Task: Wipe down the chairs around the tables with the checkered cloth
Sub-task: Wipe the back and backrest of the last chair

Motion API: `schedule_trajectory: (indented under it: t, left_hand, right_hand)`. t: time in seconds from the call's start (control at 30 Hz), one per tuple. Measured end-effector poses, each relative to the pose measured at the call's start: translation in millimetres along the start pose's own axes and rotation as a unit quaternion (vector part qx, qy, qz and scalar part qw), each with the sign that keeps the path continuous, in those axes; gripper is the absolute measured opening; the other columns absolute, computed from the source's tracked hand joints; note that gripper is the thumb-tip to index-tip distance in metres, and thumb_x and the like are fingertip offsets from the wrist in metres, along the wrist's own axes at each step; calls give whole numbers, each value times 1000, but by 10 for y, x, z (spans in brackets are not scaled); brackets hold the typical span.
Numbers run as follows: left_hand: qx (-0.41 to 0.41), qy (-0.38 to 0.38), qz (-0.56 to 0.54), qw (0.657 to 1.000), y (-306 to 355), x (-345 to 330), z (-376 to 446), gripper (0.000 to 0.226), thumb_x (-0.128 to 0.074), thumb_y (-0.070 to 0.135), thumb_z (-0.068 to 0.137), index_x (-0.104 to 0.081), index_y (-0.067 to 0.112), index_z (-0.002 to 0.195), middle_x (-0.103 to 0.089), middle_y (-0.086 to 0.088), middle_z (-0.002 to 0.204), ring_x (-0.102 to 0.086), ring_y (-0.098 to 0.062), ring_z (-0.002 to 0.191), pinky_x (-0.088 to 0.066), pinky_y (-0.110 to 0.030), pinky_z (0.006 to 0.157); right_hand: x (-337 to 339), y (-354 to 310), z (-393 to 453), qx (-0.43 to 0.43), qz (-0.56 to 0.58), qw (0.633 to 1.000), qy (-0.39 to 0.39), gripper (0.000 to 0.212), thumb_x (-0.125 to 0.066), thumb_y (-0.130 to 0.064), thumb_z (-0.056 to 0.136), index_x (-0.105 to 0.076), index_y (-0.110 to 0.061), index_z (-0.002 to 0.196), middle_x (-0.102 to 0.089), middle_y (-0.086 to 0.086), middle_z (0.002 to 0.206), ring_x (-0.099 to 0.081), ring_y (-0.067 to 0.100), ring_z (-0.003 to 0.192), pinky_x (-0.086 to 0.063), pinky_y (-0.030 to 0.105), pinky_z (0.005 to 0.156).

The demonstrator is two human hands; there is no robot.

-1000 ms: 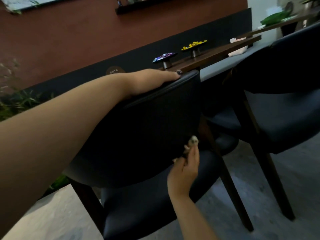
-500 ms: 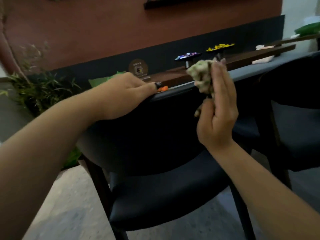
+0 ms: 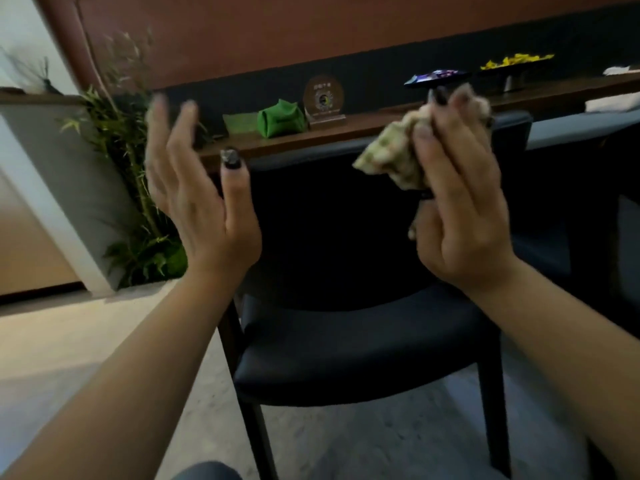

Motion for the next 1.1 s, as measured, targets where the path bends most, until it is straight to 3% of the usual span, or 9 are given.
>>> schedule_trajectory:
  t: [0.1, 0.2, 0.3, 0.4, 0.6, 0.77, 0.87, 1.0, 1.1]
  left_hand:
    - [306, 25, -89, 947, -659, -79, -421, 70, -27, 49, 95, -16, 11, 153, -2, -16, 161, -3, -27, 149, -4, -38, 120]
    - [560, -22, -217, 799, -1094, -391, -1133, 85, -27, 74, 85, -18, 25, 154, -16, -8, 161, -16, -29, 148, -17, -48, 119]
    - [662, -107, -444, 594, -953, -762, -1653, 78, -31, 84, 78, -51, 36, 137, -57, -3, 137, -50, -34, 126, -34, -54, 107]
    - [688, -135, -508, 500, -914, -823, -1915, 79, -29, 82, 82, -54, 29, 135, -63, -8, 130, -56, -36, 121, -40, -52, 103]
    - [717, -90, -522, 453, -1038, -880, -2219, 66, -33, 65, 93, -58, 14, 127, -69, -13, 117, -68, -30, 104, -51, -41, 84]
    - [740, -56, -531, 408, -1119, -891, -2432, 65, -26, 62, 95, -61, 13, 120, -73, -10, 109, -71, -27, 95, -45, -41, 78]
    - [740, -49, -550, 384, -1157, -907, -2491, 72, -21, 66, 93, -61, 11, 120, -72, -12, 110, -69, -28, 97, -45, -43, 79]
    - [729, -76, -571, 371, -1132, -921, -2493, 76, -19, 67, 93, -60, 12, 124, -69, -12, 118, -70, -29, 99, -45, -44, 85]
    - [727, -82, -582, 355, -1098, -941, -2502, 75, -19, 66, 94, -60, 13, 126, -68, -12, 121, -66, -28, 107, -44, -44, 95]
  right_hand:
    - [-121, -116, -72, 14, -34, 999, -2, 42, -33, -1, 95, -42, 5, 135, -39, 23, 137, -34, 43, 134, -26, 55, 112]
    - [-352, -359, -472, 68, -45, 994, -73, 46, -34, -9, 98, -37, -7, 144, -39, 14, 145, -31, 29, 141, -23, 47, 115]
    - [-641, -689, -1036, 207, -48, 956, -203, 40, -45, -10, 97, -49, -6, 137, -46, 7, 144, -43, 23, 134, -24, 39, 116]
    - [-738, -845, -1349, 297, -33, 901, -313, 40, -59, -9, 92, -56, -5, 131, -51, 8, 139, -48, 21, 130, -34, 36, 112]
    - [-500, -898, -283, 252, 33, 944, -209, 35, -50, -6, 98, -55, -3, 132, -49, 15, 140, -40, 31, 136, -24, 43, 116]
    - [-571, -834, 273, 163, 13, 981, -105, 28, -55, -3, 92, -68, -2, 117, -60, 16, 127, -52, 31, 126, -37, 47, 108]
    - [-759, -1049, -218, 204, 17, 961, -184, 25, -63, -2, 89, -69, 0, 113, -63, 16, 124, -56, 28, 122, -39, 44, 108]
    - [-1048, -1328, -1024, 340, -19, 860, -381, 25, -67, -6, 87, -70, 0, 111, -67, 13, 119, -61, 26, 116, -42, 39, 106]
    - [-1016, -1386, -829, 317, 12, 868, -381, 20, -64, -6, 90, -71, -1, 108, -67, 13, 118, -59, 28, 118, -43, 41, 105]
Point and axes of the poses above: each hand's wrist, its own z-axis towards the middle knuckle, its own x-axis out of the back of the hand, y = z × x, the point moved 10 cm from there along z, towards the middle knuckle
